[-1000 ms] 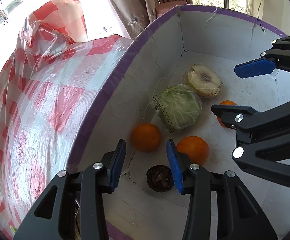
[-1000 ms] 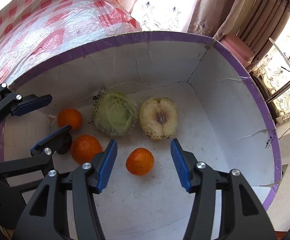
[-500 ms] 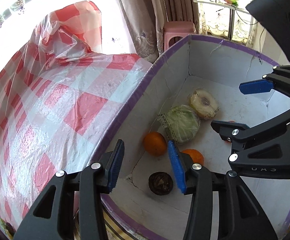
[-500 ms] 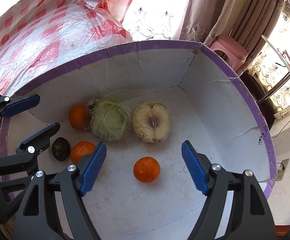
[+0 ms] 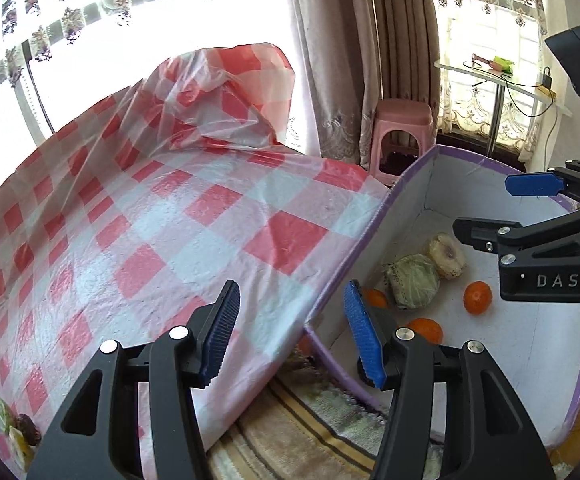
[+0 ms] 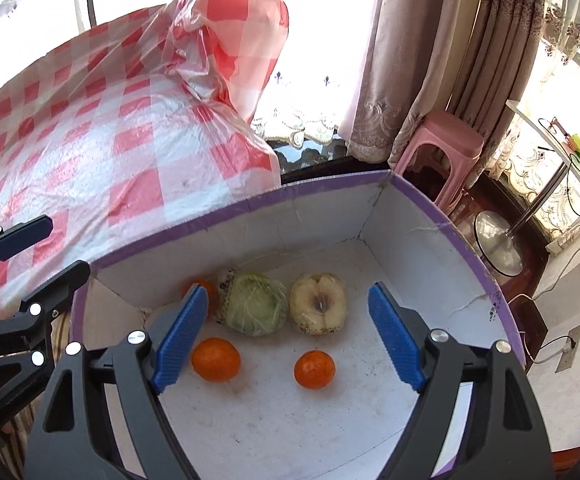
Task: Organize fruits
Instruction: 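Move both grippers back over the remaining fruits on the tablecloth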
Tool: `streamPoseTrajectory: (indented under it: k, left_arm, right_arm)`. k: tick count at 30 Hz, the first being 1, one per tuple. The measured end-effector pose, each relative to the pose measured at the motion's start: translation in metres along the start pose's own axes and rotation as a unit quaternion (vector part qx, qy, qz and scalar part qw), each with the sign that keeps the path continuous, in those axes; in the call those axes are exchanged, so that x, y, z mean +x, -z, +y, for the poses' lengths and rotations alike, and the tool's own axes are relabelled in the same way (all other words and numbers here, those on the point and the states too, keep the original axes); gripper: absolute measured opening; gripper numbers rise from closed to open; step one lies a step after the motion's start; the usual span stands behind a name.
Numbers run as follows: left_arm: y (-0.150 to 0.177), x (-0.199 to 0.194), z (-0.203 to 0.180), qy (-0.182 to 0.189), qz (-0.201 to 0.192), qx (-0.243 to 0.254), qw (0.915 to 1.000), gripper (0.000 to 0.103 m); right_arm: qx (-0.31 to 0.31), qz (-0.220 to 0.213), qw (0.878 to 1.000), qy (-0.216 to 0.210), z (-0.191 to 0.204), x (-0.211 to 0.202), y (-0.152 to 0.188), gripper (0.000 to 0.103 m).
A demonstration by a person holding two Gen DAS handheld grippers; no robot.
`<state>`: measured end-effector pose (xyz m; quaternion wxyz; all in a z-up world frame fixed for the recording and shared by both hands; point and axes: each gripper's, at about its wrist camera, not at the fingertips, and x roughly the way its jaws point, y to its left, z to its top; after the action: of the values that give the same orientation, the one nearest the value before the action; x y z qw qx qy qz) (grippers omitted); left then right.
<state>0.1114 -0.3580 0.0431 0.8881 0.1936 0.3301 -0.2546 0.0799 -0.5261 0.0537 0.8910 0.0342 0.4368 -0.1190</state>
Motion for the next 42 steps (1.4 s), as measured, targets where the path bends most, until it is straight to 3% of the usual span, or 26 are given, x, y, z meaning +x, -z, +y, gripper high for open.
streamPoseTrajectory:
  k: [7, 11, 22, 33, 42]
  left_arm:
    - [0.015, -0.027, 0.057, -0.038, -0.01, -0.042, 0.9983, 0.061]
    - [0.034, -0.039, 0.094, -0.071, -0.007, -0.072, 0.9949, 0.064]
    - [0.091, -0.079, 0.185, -0.144, -0.006, -0.157, 0.977, 0.072]
    - [0.138, -0.104, 0.237, -0.177, -0.006, -0.228, 0.9574, 0.08]
    - [0.174, -0.118, 0.269, -0.173, 0.0, -0.291, 0.9409, 0.086]
  right_arm:
    - [0.028, -0.035, 0.998, -0.041, 0.037, -0.018, -0.015, 0.086]
    - [-0.002, -0.047, 0.997, -0.067, 0.082, -0.025, -0.024, 0.086]
    - [-0.041, -0.056, 0.99, -0.123, 0.18, -0.032, -0.024, 0.089]
    - [-0.068, -0.048, 0.983, -0.165, 0.247, -0.027, -0.015, 0.09]
    - [-0.114, -0.035, 0.972, -0.202, 0.305, -0.028, -0.001, 0.09]
